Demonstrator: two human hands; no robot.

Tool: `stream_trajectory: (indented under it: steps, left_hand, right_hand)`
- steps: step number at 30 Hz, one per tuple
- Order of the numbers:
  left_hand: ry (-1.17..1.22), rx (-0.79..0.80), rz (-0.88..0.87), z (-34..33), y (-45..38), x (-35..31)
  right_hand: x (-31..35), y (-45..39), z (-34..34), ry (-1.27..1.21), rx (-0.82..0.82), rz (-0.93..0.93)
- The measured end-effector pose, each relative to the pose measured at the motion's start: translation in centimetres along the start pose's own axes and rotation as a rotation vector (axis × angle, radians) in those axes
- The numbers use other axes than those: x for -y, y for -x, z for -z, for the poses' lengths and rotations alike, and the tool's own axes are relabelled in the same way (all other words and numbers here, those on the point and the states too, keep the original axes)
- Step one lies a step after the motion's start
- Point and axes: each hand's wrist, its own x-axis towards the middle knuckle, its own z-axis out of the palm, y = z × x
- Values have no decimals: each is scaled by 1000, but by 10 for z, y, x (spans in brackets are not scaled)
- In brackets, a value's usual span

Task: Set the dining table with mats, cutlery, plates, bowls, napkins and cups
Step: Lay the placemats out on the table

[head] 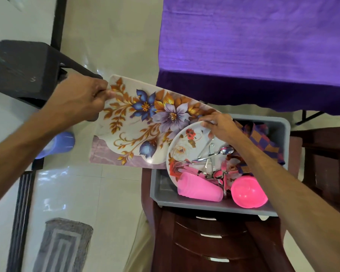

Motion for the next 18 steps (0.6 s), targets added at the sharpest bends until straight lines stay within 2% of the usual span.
stream_trajectory:
  steps: [5, 13, 18]
  left_hand:
    - [70, 5, 6, 28, 12, 3]
    - [3, -116, -71, 80, 31, 13]
    - [18, -185, -40, 95, 44, 32]
  right_hand:
    - [2, -3, -3, 22, -9, 20]
    - [17, -11, -18, 118, -16, 11]
    - [26, -10, -34, 219, -67, 38]
